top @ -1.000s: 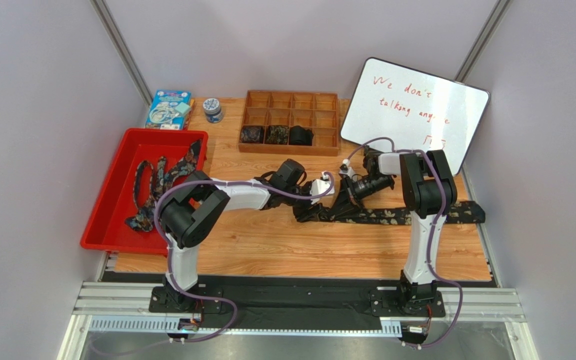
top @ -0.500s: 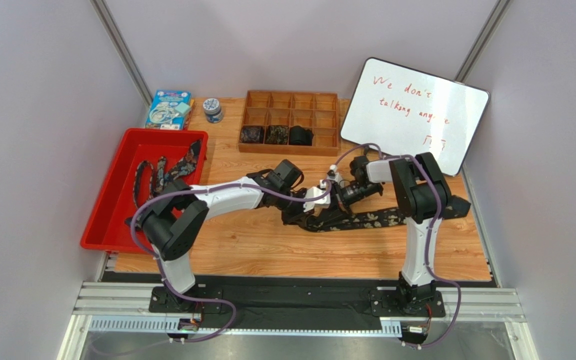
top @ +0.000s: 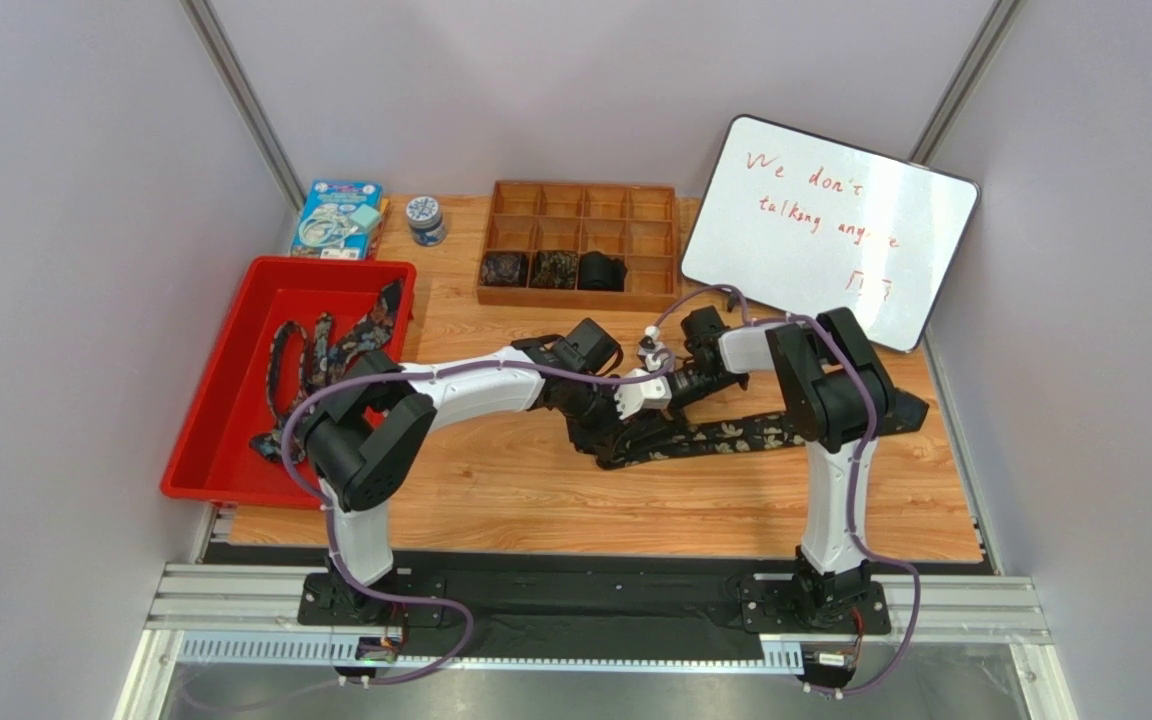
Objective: Roll the ties
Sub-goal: Roll the tie at the center of the board.
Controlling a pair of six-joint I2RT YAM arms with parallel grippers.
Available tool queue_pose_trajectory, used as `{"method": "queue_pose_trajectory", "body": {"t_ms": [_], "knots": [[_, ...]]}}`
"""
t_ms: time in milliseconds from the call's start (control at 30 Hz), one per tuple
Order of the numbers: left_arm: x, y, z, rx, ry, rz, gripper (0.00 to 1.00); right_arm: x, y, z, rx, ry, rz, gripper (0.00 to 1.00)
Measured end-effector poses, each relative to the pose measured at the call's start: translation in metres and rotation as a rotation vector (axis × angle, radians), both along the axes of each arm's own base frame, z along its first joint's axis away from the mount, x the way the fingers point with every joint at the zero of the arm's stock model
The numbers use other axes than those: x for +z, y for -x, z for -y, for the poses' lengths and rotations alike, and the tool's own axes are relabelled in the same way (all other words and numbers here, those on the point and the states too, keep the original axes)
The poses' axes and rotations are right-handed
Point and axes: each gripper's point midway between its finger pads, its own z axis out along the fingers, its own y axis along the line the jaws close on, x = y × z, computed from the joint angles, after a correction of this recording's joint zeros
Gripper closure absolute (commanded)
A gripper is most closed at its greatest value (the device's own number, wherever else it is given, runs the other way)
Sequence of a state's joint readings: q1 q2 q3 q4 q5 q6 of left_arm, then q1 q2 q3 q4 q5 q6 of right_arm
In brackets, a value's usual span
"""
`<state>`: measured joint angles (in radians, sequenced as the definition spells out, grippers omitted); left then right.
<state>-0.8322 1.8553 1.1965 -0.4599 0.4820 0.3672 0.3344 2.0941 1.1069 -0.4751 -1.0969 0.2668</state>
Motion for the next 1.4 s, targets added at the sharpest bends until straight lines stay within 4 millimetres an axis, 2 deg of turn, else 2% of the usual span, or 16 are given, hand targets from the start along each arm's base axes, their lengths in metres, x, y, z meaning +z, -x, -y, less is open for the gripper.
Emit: {"method": "queue_pose_trajectory", "body": {"t_ms": [233,567,1167,1267,1300,1367,1400], "knots": [[-0.003,-0.001,0.006,0.044,0.002,-0.003,0.82,0.002,0.0,0.007,-0.045,0.058,-0.013,1.0],[-0.009,-0.007,-0.003,0.046,0.005,0.078,0.78,0.002,0.012,0.02,-0.02,0.167,-0.028,1.0],[-0.01,-0.01,-0.003,0.041,-0.004,0.109,0.76,0.007,0.022,0.036,0.032,0.216,-0.054,1.0],[-0.01,-0.011,-0.003,0.042,-0.005,0.109,0.55,0.006,0.023,0.036,0.037,0.213,-0.066,1.0],[-0.01,-0.012,-0.004,0.042,-0.004,0.108,0.43,0.006,0.024,0.037,0.038,0.216,-0.069,1.0],[-0.01,-0.015,-0.007,0.047,-0.003,0.107,0.33,0.006,0.026,0.038,0.042,0.222,-0.075,1.0],[-0.009,-0.017,-0.008,0.046,0.003,0.109,0.2,0.006,0.027,0.039,0.043,0.227,-0.079,1.0]]}}
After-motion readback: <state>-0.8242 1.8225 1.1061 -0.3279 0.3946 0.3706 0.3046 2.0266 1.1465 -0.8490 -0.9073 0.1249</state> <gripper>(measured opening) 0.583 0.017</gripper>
